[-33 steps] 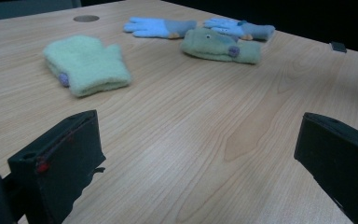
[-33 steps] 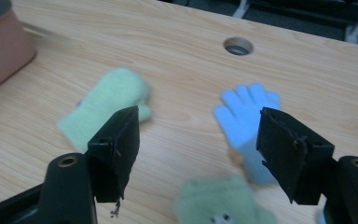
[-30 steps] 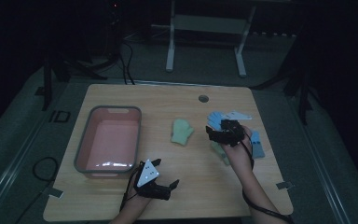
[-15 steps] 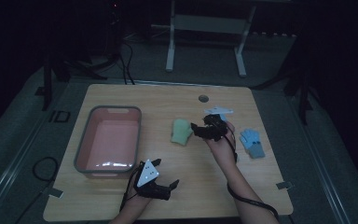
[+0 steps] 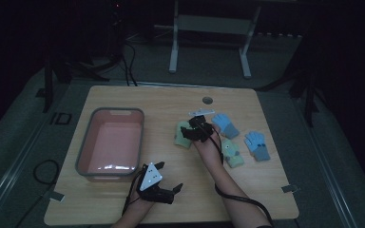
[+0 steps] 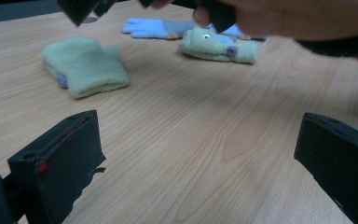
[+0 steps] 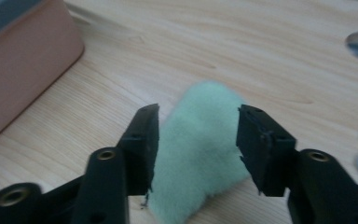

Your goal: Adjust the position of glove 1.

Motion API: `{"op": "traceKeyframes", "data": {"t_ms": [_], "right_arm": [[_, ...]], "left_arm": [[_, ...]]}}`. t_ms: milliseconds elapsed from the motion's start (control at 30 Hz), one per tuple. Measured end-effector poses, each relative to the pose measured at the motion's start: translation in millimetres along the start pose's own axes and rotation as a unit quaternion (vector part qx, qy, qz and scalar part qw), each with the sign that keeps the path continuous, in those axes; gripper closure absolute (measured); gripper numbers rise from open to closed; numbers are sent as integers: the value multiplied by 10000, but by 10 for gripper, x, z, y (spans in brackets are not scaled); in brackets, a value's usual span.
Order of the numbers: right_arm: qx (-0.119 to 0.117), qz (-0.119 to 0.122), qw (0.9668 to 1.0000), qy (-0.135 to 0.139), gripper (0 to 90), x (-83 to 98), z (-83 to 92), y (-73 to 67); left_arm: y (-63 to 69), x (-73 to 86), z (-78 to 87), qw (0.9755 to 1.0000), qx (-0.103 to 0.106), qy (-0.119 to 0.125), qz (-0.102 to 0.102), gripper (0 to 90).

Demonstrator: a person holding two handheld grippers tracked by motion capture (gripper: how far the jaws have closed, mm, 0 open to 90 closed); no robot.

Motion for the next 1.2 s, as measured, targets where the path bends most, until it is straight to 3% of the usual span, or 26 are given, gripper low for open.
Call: {"op": "traceKeyframes", "data": {"t_ms": [100, 233, 367, 500, 667, 800, 1033, 1200], "right_arm": [[-25, -34, 9999, -154, 510, 46, -118, -1], [-71, -61, 9994, -322, 535, 103, -231, -6], [-26, -154, 9990, -413, 538, 201, -305, -16], [87, -77, 9987, -486, 557, 287, -376, -28], [124, 222, 9985, -494, 698, 318, -396, -58], [61, 241, 9978, -608, 811, 286, -401, -50], [-115, 170, 9988, -449, 841, 197, -243, -7], [-217, 361, 9987, -284, 843, 123, 88, 23]], "left_arm": [[-17, -1, 2, 10000, 1, 6, 88, 11], [0, 0, 0, 10000, 10, 2, 3, 11], [6, 0, 0, 10000, 20, -12, -33, 11], [4, 0, 1, 10000, 25, -9, -21, 11], [7, 0, 0, 10000, 22, -14, -36, 11], [8, 0, 0, 10000, 19, -16, -38, 11], [4, 0, 0, 10000, 18, -16, -24, 11], [3, -1, -1, 10000, 6, -21, -41, 11]]}}
Point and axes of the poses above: each handheld gripper's, and its own axes: z roughly backward along the jaws, x roughly out of its underside, y roughly to its right, the point moved 2 cm from there along -z, roughly forward along the jaws, and after that the axes turned 14 degrees about y, right-handed, at the moved point
